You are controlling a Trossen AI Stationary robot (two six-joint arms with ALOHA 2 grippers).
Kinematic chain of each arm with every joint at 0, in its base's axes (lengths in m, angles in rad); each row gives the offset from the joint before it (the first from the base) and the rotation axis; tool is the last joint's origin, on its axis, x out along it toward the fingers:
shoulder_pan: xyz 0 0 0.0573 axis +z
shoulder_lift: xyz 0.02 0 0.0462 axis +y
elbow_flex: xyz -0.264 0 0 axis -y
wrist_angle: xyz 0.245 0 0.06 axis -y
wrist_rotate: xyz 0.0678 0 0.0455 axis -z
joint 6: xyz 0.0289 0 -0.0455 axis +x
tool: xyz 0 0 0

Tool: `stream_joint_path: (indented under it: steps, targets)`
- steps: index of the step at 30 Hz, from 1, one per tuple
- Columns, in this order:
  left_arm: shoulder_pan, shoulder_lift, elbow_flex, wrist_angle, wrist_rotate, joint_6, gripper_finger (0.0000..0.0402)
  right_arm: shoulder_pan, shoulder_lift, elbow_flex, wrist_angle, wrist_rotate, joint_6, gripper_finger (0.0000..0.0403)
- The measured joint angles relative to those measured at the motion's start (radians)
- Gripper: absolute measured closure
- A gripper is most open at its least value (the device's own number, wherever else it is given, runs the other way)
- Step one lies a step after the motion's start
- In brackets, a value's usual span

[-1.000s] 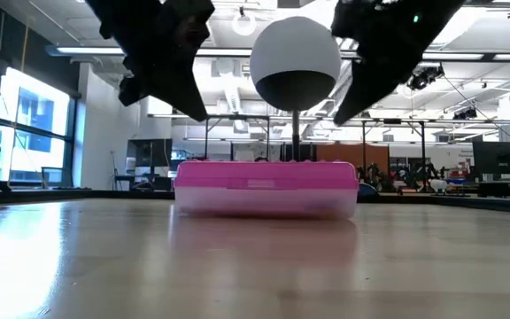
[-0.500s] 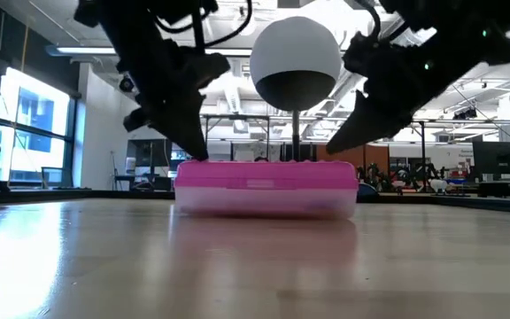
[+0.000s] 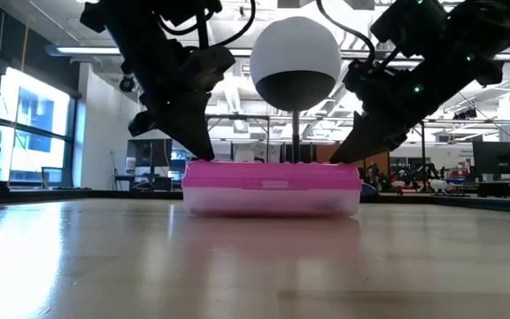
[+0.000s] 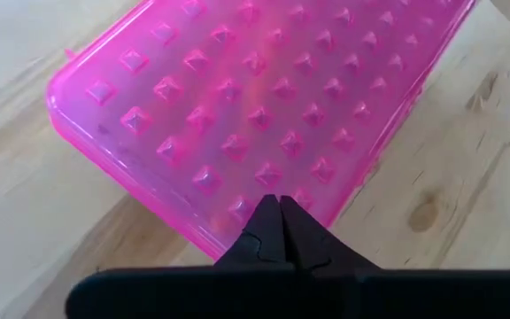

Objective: Pick & place school supplies into a supply box
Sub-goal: Close the pink supply box, then return to Home Position

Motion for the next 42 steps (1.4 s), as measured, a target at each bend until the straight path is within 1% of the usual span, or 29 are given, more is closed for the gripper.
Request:
stream_joint_path:
  steps: [5, 9, 12, 14, 18, 23, 26, 28, 30, 32, 34, 36, 37, 38, 39, 40, 41, 42]
  targets:
    - [0.001, 0.000, 0.000, -0.010, -0.009, 0.000, 0.0376, 0.002, -0.003, 0.000, 0.002, -0.034, -0.001, 0.0403]
    - [0.000, 0.000, 0.000, -0.011, -0.012, 0.009, 0.0390, 0.013, -0.003, 0.000, 0.000, -0.028, -0.001, 0.0403]
    - [-0.002, -0.018, -0.002, -0.016, -0.028, 0.036, 0.0392, 0.013, -0.003, -0.001, 0.010, -0.030, 0.010, 0.0403]
    - [-0.001, -0.040, -0.002, -0.014, -0.046, 0.053, 0.0387, 0.013, -0.008, -0.001, 0.015, -0.033, 0.026, 0.0403]
    - [0.001, -0.107, -0.002, -0.064, -0.092, 0.073, 0.0372, 0.026, -0.049, -0.004, -0.002, -0.051, 0.029, 0.0403]
    - [0.000, -0.220, -0.001, -0.183, -0.169, 0.075, 0.0391, 0.075, -0.163, -0.003, -0.008, -0.053, 0.015, 0.0403]
    - [0.000, -0.292, 0.000, -0.217, -0.214, 0.091, 0.0391, 0.116, -0.262, -0.003, -0.031, -0.031, -0.038, 0.0403]
    - [0.000, -0.352, -0.002, -0.268, -0.222, 0.123, 0.0380, 0.144, -0.343, -0.003, -0.053, -0.007, -0.094, 0.0403]
    - [0.000, -0.417, -0.001, -0.294, -0.223, 0.168, 0.0364, 0.177, -0.451, -0.002, -0.111, 0.014, -0.160, 0.0403]
    - [0.000, -0.507, -0.002, -0.389, -0.239, 0.209, 0.0353, 0.207, -0.571, -0.002, -0.170, 0.047, -0.222, 0.0403]
    - [-0.005, -0.597, 0.000, -0.463, -0.291, 0.289, 0.0350, 0.244, -0.703, -0.002, -0.251, 0.087, -0.269, 0.0403]
    - [-0.027, -0.690, -0.003, -0.554, -0.359, 0.406, 0.0354, 0.266, -0.826, -0.002, -0.338, 0.116, -0.306, 0.0403]
    - [-0.043, -0.734, -0.010, -0.557, -0.375, 0.479, 0.0358, 0.276, -0.883, -0.005, -0.378, 0.126, -0.314, 0.0403]
    - [-0.060, -0.780, -0.023, -0.539, -0.371, 0.544, 0.0362, 0.285, -0.936, -0.018, -0.394, 0.125, -0.316, 0.0403]
    - [-0.074, -0.835, -0.050, -0.506, -0.346, 0.595, 0.0367, 0.290, -0.982, -0.039, -0.402, 0.119, -0.319, 0.0403]
    - [-0.086, -0.887, -0.086, -0.446, -0.291, 0.631, 0.0371, 0.294, -1.026, -0.066, -0.397, 0.097, -0.324, 0.0403]
    - [-0.094, -0.934, -0.130, -0.346, -0.214, 0.666, 0.0375, 0.296, -1.072, -0.101, -0.376, 0.066, -0.337, 0.0403]
    - [-0.098, -0.979, -0.186, -0.220, -0.116, 0.711, 0.0379, 0.296, -1.109, -0.143, -0.338, 0.032, -0.351, 0.0403]
